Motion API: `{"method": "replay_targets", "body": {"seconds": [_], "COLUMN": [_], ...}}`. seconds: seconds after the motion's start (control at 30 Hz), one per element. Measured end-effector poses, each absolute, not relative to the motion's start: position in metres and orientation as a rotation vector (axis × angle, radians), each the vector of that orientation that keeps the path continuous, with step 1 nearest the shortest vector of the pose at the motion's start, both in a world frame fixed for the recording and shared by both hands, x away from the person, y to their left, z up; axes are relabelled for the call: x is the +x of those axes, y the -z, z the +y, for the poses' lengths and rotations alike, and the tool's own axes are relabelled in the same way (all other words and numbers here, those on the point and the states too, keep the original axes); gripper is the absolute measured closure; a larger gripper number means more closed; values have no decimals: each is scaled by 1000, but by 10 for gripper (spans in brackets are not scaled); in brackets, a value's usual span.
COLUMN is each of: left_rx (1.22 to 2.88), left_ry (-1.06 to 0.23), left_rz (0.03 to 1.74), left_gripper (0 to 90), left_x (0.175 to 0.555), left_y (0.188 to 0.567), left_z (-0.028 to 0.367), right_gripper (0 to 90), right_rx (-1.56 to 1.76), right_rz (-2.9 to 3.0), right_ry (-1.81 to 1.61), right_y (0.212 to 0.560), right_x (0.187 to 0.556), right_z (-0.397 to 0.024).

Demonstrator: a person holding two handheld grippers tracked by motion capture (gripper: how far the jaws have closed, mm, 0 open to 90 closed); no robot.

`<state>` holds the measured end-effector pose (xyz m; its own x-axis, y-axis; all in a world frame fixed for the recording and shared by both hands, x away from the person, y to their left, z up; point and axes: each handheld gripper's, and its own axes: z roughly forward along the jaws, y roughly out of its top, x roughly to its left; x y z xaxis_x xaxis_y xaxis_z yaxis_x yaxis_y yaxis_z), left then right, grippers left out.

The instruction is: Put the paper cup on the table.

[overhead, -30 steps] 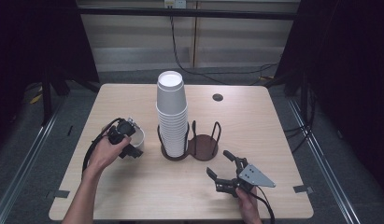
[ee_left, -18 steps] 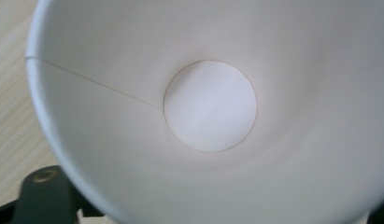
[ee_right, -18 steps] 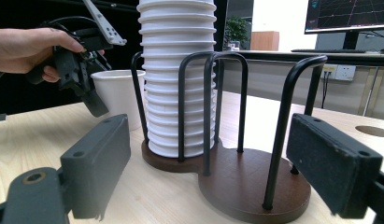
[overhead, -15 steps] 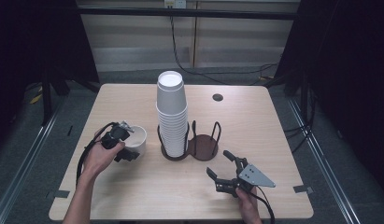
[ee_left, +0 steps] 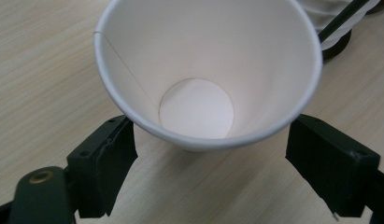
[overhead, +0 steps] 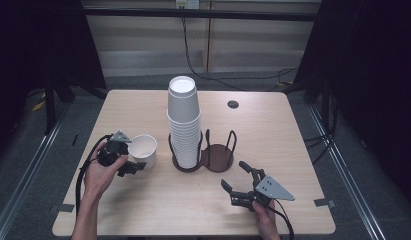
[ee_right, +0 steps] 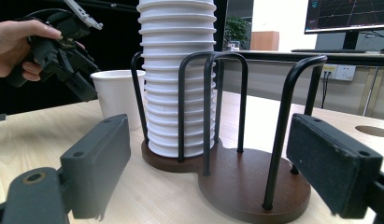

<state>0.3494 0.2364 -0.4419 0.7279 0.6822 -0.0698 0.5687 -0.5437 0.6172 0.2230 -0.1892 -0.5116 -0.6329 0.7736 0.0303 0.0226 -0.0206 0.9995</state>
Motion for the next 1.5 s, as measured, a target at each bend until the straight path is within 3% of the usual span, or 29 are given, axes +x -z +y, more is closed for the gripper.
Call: {"method": "replay_targets", "body": {"seconds": [0.93, 1.23, 1.5], "left_rx": [1912, 1707, 1677], "left_ry": [-350, -404, -423], "left_rz": [918, 873, 780], "left_gripper": [160, 158, 156], "left_x": [278, 251, 240], "left_y": [458, 475, 489], "left_z": [241, 224, 198], "right_gripper": [130, 130, 129], "right_rx": [834, 835, 835], "right_rz": [1694, 1693, 1691], "right_ry": [-1711, -1709, -1709], "right_y": [512, 512, 512], "right_x": [223, 223, 223], "right_z": [-189, -189, -189]}}
